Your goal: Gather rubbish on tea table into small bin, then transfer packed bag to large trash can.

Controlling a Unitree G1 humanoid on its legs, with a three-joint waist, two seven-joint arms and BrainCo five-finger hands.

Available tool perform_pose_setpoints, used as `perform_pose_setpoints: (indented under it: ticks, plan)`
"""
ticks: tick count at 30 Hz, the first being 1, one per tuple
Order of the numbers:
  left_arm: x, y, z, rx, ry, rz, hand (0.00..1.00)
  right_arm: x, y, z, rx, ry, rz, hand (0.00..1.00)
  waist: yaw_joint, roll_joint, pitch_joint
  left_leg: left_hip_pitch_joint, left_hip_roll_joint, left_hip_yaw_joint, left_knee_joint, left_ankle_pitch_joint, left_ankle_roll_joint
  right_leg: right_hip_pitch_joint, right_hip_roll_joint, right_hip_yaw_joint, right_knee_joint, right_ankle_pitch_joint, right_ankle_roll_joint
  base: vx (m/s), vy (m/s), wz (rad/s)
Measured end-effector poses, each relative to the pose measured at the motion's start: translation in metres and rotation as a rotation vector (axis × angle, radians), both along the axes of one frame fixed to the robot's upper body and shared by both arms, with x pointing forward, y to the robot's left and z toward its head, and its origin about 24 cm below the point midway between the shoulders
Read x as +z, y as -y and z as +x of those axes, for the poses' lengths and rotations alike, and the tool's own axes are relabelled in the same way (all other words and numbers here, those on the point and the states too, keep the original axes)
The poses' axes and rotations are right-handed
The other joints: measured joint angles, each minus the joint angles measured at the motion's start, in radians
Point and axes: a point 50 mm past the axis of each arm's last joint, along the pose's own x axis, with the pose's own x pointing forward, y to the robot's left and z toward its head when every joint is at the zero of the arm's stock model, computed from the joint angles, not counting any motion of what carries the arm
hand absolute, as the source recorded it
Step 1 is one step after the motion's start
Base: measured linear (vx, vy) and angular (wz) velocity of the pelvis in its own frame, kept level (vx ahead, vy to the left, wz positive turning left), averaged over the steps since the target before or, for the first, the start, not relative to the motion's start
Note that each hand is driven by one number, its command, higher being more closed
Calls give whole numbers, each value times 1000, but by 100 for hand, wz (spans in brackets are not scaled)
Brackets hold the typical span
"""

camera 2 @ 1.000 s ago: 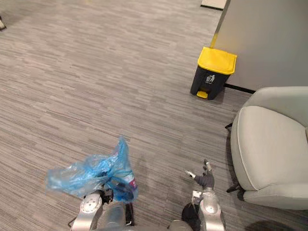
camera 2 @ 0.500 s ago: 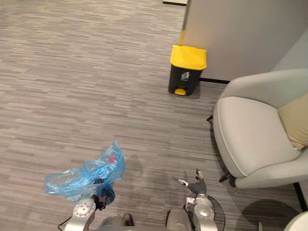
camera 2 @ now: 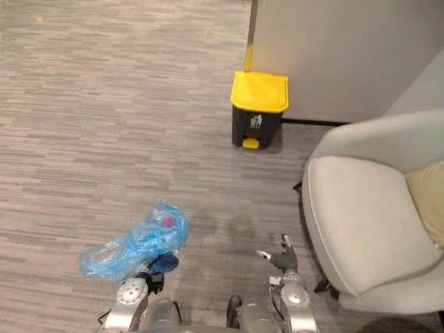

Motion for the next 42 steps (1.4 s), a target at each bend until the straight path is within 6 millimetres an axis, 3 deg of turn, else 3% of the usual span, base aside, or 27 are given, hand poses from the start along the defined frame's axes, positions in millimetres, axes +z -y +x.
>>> perform_pose_setpoints:
  ticks: [2,4,6,7,8,12,14,15,17,19,21,22,23,24,25,26,28,29,30,31,33,34,35,38,39,40,42]
  plan:
    - [-1,-2,-2,3,-5,4,100,2,-1,5,4,13,1,0,23,-2,2,-37,-42,-18,-142,-6,11,32,-11,37,-29,-10,16,288,123,-56]
    - [-4,-2,-7,6,-20,3,100,1,0,4,4,6,-2,0,33,-2,3,-34,-106,-55,-373,13,-7,56,-36,74,-35,-36,54,272,181,-49]
    - [-7,0,-9,10,-34,-6,100,-6,4,1,0,-29,-11,0,33,29,-7,-2,-140,-114,-608,130,-28,72,-37,106,-32,-66,98,272,244,-47]
    - [-10,-2,-11,11,-53,-2,100,-14,-1,0,12,-74,1,0,37,7,-13,19,-161,-98,-615,199,4,77,-55,145,-28,-84,122,445,359,-47]
    - [-10,-7,-11,9,-57,18,100,-16,-7,0,17,-84,17,0,33,-30,-25,18,-195,-70,-616,177,23,69,-95,161,-30,-93,137,454,337,-40]
    - [-12,-9,-14,6,-71,25,100,-16,-9,6,25,-85,20,0,34,-44,-26,74,-225,16,-552,53,64,14,-165,213,172,-111,188,351,235,-49]
    - [-14,-10,-18,0,-85,31,100,-15,-11,8,34,-82,21,0,29,-41,-24,151,-234,45,-567,8,76,-116,-196,211,489,-55,290,336,169,-39]
    - [-14,-8,-17,-13,-83,33,100,-18,-13,4,44,-96,18,0,21,-42,-24,191,-235,47,-571,-19,87,-175,-203,203,623,-52,287,330,105,-13]
    - [-14,-12,-18,-11,-87,47,100,-19,-16,2,55,-105,22,0,4,-36,-21,258,-234,49,-593,-41,87,-253,-214,140,713,-91,216,378,19,2]
    - [-13,-16,-18,-5,-83,59,100,-19,-17,3,55,-101,24,0,-13,-36,-20,321,-232,49,-632,-54,71,-330,-211,70,694,-116,171,389,-51,11]
    - [-9,-19,-14,7,-63,62,100,-18,-17,5,58,-96,20,0,-24,-34,-19,383,-215,48,-660,-77,43,-410,-183,17,550,-118,151,423,-121,9]
    - [-8,-21,-13,12,-58,62,100,-18,-16,6,60,-98,17,0,-26,-31,-17,403,-207,47,-669,-80,38,-422,-161,14,448,-98,135,474,-168,16]
    - [-7,-21,-10,12,-53,62,100,-20,-13,4,59,-109,10,0,-28,-36,-20,425,-207,32,-677,-88,23,-410,-129,16,258,-7,125,526,-169,39]
    - [-8,-23,-9,13,-60,66,100,-22,-5,1,57,-130,-16,0,-38,-32,-19,450,-203,-2,-676,-112,-16,-378,-109,21,170,167,52,607,-169,26]
    - [-10,-19,-6,12,-64,51,100,-24,-1,2,61,-145,-32,0,-27,3,-17,456,-175,-22,-677,-112,-20,-370,-83,17,174,170,48,487,-117,13]
    - [-10,-19,-6,18,-63,46,100,-20,2,8,62,-129,-46,0,-26,11,-14,448,-173,-46,-675,-88,-31,-373,-81,16,186,130,40,429,-127,-5]
    - [-10,-12,-3,18,-60,22,100,-18,7,10,61,-123,-65,0,-41,22,-9,443,-167,-91,-633,-41,-53,-359,-86,-4,220,68,39,422,-163,36]
    - [-10,-6,-2,20,-57,-1,100,-17,7,6,57,-118,-64,0,-53,28,-5,392,-141,-131,-461,-4,-72,-285,-81,-43,194,42,33,334,-140,49]
    - [-11,-5,-2,20,-57,-3,100,-17,7,5,57,-118,-63,0,-53,28,-5,387,-137,-132,-439,4,-73,-275,-79,-46,188,40,32,479,-192,41]
    - [-11,0,-2,24,-56,-25,100,-16,2,0,52,-104,-47,0,-43,26,-1,308,-99,-129,-216,109,-78,-180,-61,-54,126,34,30,299,-92,8]
    - [-12,5,-4,23,-61,-44,100,-12,-3,-1,45,-75,-29,0,-20,26,4,196,-46,-105,-10,55,-76,-83,-45,-58,53,33,28,347,-58,-1]
    - [-9,5,-2,21,-46,-43,100,-10,-6,0,35,-61,-5,0,-14,14,7,131,-38,-76,11,24,-43,-49,-48,-54,18,31,27,300,14,-12]
    - [-7,4,-2,22,-37,-40,100,-8,-7,3,31,-45,3,0,1,10,7,79,-38,-53,-35,3,-8,-30,-51,-44,-6,31,28,225,42,-19]
    - [-8,2,-4,24,-42,-34,100,-9,-8,2,29,-50,7,0,19,5,9,17,-78,-48,-305,-4,8,5,-73,-18,-24,18,69,257,181,-22]
    - [-9,2,-5,24,-45,-35,100,-10,-5,0,16,-58,6,0,25,10,7,24,-103,-69,-457,26,-11,9,-83,-7,-14,5,92,326,320,-25]
    - [-9,3,-5,26,-48,-38,100,-12,1,-3,-4,-73,1,0,33,22,9,50,-119,-91,-557,160,-3,17,-83,13,-6,-13,123,277,266,-26]
    - [-11,-6,-5,30,-59,-6,100,-18,-5,-5,-18,-100,29,0,31,-32,6,75,-175,-58,-570,157,14,22,-132,49,-26,-20,142,250,218,-5]
